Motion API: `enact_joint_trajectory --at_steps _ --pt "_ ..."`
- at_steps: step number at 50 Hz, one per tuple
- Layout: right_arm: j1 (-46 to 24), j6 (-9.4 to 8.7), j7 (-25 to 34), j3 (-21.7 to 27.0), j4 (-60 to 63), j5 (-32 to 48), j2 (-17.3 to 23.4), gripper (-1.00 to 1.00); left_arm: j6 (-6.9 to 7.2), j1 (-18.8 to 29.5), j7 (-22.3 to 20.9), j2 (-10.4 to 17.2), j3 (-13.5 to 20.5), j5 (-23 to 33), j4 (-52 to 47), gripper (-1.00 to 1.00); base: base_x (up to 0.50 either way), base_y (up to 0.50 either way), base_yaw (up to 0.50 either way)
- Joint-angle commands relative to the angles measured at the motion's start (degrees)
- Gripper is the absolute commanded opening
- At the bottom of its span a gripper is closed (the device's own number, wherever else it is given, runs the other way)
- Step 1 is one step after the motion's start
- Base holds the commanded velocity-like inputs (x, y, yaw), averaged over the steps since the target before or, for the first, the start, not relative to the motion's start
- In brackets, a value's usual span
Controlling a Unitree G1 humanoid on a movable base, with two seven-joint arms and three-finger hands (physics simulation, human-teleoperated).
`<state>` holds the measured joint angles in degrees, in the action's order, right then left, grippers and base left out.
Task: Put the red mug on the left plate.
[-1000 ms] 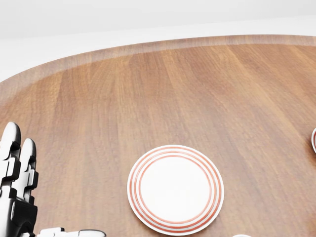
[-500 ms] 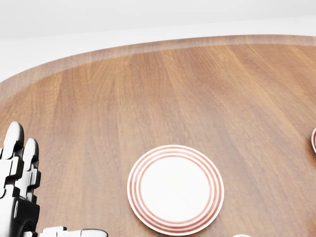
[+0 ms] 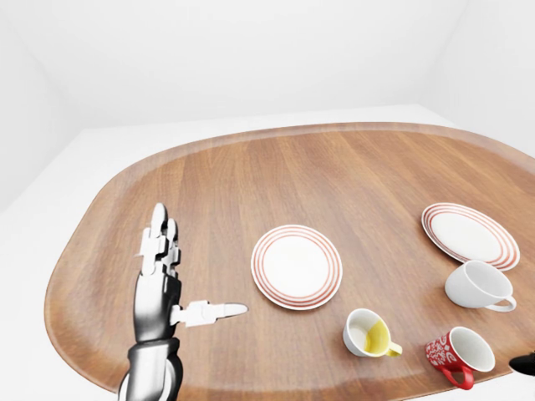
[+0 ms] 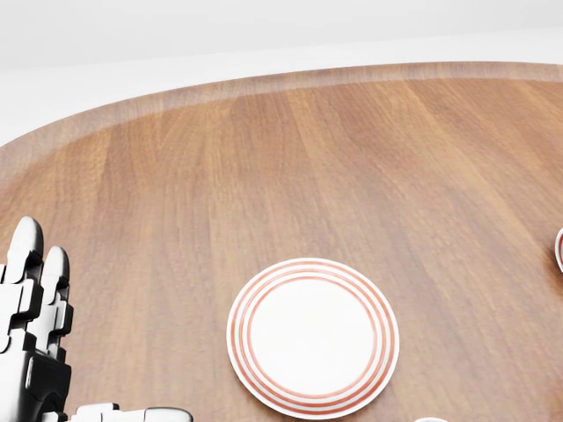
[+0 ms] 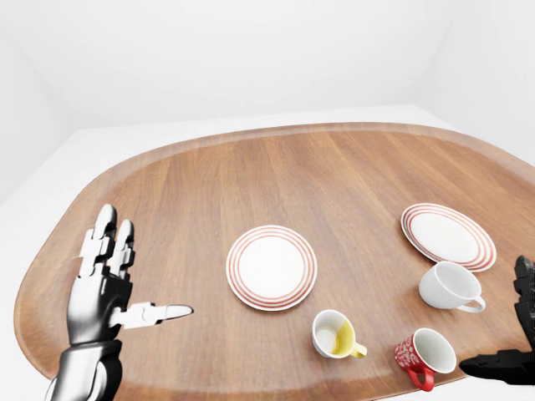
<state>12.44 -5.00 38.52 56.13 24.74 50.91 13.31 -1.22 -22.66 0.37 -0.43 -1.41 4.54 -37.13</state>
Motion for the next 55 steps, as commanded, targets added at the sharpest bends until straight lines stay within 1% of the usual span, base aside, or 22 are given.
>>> enact_joint_trajectory --at_steps 1,7,10,12,16,25,33,40,46,49,55 --pt "-1.4 0.00 -1.7 -5.1 -2.8 0.8 0.6 1.00 -0.01 0.0 0.1 0.1 -0.1 0.0 0.1 1.00 0.00 0.00 0.00" --pt "-1.7 0.00 -2.9 -7.6 -5.9 -0.8 1.0 1.00 -0.02 0.0 0.0 0.0 0.0 0.0 0.0 1.00 0.00 0.00 0.00" --pt "-1.0 0.00 -2.6 -8.6 -9.0 -4.9 0.4 1.00 0.04 0.0 0.0 0.0 0.1 0.0 0.0 1.00 0.00 0.00 0.00" --pt "-0.5 0.00 -2.3 -9.5 -10.7 -6.3 0.3 1.00 0.09 0.0 0.0 0.0 0.2 -0.1 0.0 1.00 0.00 0.00 0.00" --pt "0.5 0.00 -1.5 -10.2 -9.6 -7.3 -0.8 1.00 0.06 0.0 0.1 0.0 -0.3 0.4 0.1 1.00 0.00 0.00 0.00" --pt "1.8 0.00 -1.5 -9.5 -10.0 -7.3 -1.7 1.00 -0.02 -0.1 0.2 0.0 -0.1 0.1 0.0 1.00 0.00 0.00 0.00" --pt "2.5 0.00 -3.1 -9.3 -12.8 -8.0 -2.5 1.00 -0.01 -0.1 0.1 0.1 -0.1 0.0 0.0 1.00 0.00 0.00 0.00" --pt "3.6 0.00 -3.7 -7.3 -14.3 -9.0 -2.3 1.00 0.04 0.1 0.2 0.1 -0.3 0.2 0.1 1.00 0.00 0.00 0.00" --pt "4.0 0.00 -3.9 -6.1 -16.7 -10.1 -1.3 1.00 0.23 0.3 0.4 0.2 -0.7 0.4 0.2 1.00 0.00 0.00 0.00" --pt "3.0 0.00 -5.4 -5.3 -19.5 -12.1 -0.6 1.00 0.42 0.5 0.5 0.3 -1.0 0.6 0.4 1.00 0.00 0.00 0.00" --pt "2.2 0.00 -8.3 -7.0 -24.0 -13.5 1.2 1.00 0.53 0.8 0.6 0.5 -1.2 0.7 0.8 1.00 0.00 0.00 0.00"
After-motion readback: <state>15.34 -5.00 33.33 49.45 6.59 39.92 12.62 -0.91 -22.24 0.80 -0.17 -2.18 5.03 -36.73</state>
